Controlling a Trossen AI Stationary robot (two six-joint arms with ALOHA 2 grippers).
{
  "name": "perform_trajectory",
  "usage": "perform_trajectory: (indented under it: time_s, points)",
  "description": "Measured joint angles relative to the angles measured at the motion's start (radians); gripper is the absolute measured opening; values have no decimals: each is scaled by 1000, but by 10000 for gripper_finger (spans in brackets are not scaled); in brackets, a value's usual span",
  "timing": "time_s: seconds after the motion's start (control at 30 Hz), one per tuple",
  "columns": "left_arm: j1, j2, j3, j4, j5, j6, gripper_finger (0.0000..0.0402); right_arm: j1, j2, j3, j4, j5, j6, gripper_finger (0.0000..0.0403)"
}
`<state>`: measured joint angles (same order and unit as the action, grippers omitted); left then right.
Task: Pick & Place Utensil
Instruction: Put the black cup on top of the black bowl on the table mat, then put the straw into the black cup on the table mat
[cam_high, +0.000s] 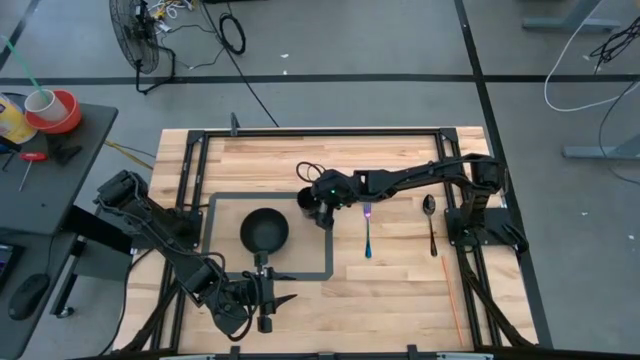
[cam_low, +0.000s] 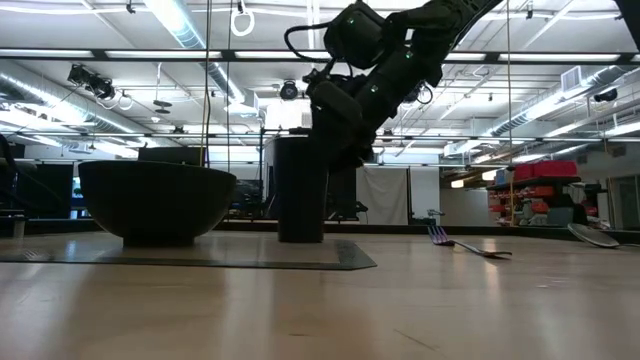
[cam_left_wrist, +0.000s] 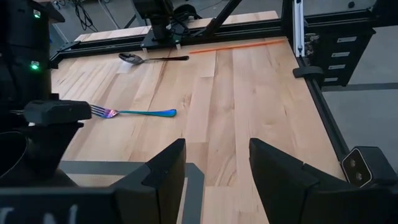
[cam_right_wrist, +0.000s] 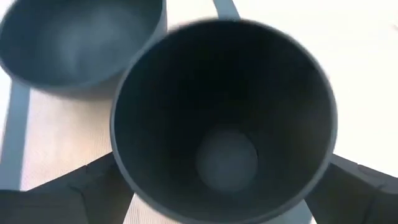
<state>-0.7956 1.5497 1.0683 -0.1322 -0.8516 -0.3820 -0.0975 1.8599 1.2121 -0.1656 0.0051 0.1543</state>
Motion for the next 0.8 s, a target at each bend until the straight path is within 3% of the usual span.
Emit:
perform_trajectory:
  time_s: [0.57, 0.8]
  points:
    - [0, 0, 0, 0, 0, -7, 181, 0, 0, 0, -105, -29, -66, 398]
    - [0, 0, 0, 0, 0, -7, 181, 0, 0, 0, -223, 15, -83, 398]
